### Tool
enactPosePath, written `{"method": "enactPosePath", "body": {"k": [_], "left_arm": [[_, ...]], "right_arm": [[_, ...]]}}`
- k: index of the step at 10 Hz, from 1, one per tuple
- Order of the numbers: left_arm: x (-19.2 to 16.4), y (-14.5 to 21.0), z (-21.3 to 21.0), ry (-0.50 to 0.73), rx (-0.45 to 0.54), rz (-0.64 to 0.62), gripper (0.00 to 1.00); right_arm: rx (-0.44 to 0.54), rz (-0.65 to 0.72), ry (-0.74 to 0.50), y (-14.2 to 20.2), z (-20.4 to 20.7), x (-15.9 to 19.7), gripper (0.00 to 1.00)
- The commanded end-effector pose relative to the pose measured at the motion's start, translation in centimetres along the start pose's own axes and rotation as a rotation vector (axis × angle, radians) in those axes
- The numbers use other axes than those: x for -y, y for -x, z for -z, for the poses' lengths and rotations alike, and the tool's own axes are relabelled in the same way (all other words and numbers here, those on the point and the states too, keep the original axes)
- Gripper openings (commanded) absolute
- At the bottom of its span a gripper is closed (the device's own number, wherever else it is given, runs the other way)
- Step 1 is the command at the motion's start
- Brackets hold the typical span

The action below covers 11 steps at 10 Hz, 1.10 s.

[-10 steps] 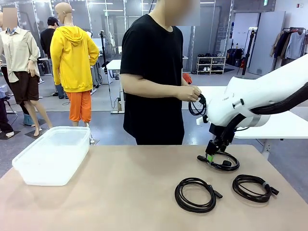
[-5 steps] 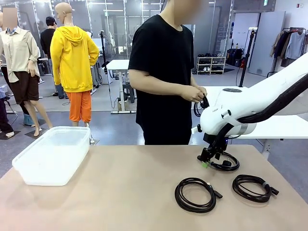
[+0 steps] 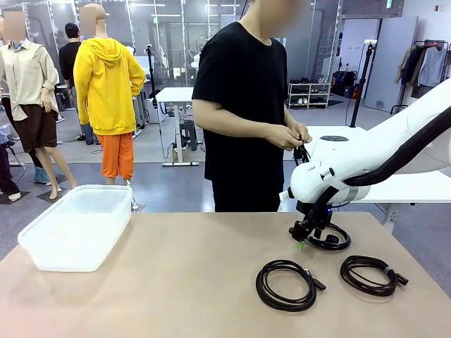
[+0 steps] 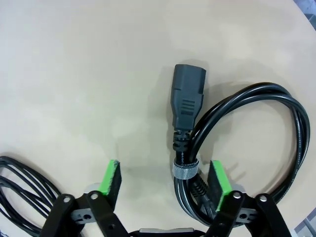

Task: Organize and store the cables.
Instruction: Place the Power Cable into the Organizing box.

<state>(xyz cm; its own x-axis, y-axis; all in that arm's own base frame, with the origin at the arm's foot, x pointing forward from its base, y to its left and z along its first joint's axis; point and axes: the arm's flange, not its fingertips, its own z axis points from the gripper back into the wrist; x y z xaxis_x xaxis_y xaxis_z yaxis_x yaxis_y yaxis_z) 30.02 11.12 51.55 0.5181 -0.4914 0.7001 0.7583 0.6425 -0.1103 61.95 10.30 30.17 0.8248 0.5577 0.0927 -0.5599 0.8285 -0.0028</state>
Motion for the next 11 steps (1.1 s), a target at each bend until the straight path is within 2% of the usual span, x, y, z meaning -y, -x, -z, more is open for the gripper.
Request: {"method": "enactPosePath", "body": {"k": [1,2,4,5,6,8,11], "left_arm": [[-0.1,0.1,0.0,0.013,0.009,0.012,1.0],[-0.1,0.1,0.0,0.013,0.009,0.012,1.0],[-0.1,0.1,0.0,0.013,0.009,0.012,1.0],[-0.1,0.1,0.0,0.013,0.009,0.012,1.0],[-0.1,0.1,0.0,0.013,0.009,0.012,1.0],[-0.1,0.1,0.0,0.013,0.009,0.012,1.0],[-0.1,0.1,0.0,0.013,0.009,0.012,1.0]], "right_arm": [[-0.001,0.032,0.019,-0.8,-0.2,0.3,0.28],[-0.007,0.032,0.024,-0.9,-0.3,0.3,0.0],[-0.017,0.037,0.026,-0.9,-0.5,0.1,0.0],[-0.015,0.038,0.032,-1.0,-0.8,0.1,0.04],[-0.013,0.04,0.036,-1.0,-1.1,0.1,0.0],[-0.013,0.041,0.051,-1.2,-1.8,-0.1,0.0],[0.005,0.024,0.095,-0.9,-6.0,-0.6,0.0]]}}
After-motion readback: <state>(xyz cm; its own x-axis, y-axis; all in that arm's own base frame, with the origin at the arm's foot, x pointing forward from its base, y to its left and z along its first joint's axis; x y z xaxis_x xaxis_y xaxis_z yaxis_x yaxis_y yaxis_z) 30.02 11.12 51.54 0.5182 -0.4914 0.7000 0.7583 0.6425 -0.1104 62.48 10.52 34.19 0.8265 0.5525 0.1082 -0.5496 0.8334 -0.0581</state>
